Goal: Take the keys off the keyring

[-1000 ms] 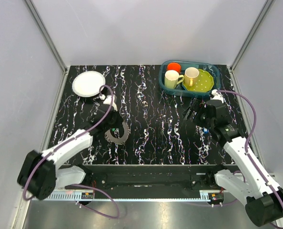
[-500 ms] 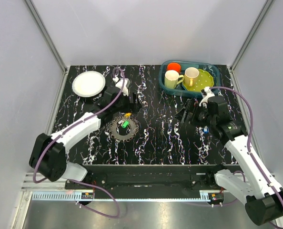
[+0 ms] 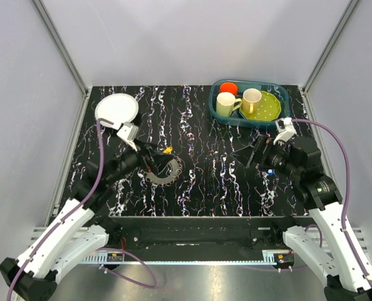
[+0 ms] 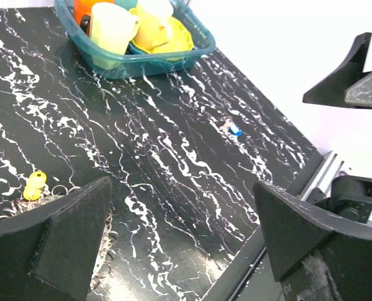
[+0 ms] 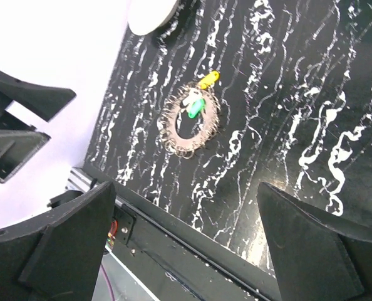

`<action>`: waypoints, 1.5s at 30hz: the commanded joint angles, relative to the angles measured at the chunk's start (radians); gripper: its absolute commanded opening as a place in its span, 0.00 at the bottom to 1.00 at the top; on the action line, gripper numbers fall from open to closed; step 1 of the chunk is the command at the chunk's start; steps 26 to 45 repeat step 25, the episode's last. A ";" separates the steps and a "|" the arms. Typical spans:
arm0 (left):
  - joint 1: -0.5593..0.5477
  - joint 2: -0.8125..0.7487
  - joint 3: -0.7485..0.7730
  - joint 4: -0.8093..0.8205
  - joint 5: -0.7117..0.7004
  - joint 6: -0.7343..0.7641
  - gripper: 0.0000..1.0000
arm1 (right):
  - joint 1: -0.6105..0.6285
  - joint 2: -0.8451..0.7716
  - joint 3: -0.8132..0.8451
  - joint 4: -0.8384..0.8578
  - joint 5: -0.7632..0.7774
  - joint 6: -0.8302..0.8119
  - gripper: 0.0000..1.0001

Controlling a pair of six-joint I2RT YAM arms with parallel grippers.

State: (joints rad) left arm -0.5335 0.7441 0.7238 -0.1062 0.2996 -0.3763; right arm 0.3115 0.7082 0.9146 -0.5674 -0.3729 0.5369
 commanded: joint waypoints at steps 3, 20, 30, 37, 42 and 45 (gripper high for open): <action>0.004 -0.172 -0.107 0.085 0.050 -0.139 0.99 | 0.001 -0.053 0.018 0.112 -0.055 0.061 1.00; 0.004 -0.223 -0.020 -0.066 -0.014 -0.067 0.99 | 0.001 -0.085 0.018 0.153 -0.054 0.054 0.99; 0.004 -0.213 -0.006 -0.070 -0.019 -0.053 0.99 | 0.001 -0.073 0.007 0.156 -0.055 0.051 1.00; 0.004 -0.213 -0.006 -0.070 -0.019 -0.053 0.99 | 0.001 -0.073 0.007 0.156 -0.055 0.051 1.00; 0.004 -0.213 -0.006 -0.070 -0.019 -0.053 0.99 | 0.001 -0.073 0.007 0.156 -0.055 0.051 1.00; 0.004 -0.213 -0.006 -0.070 -0.019 -0.053 0.99 | 0.001 -0.073 0.007 0.156 -0.055 0.051 1.00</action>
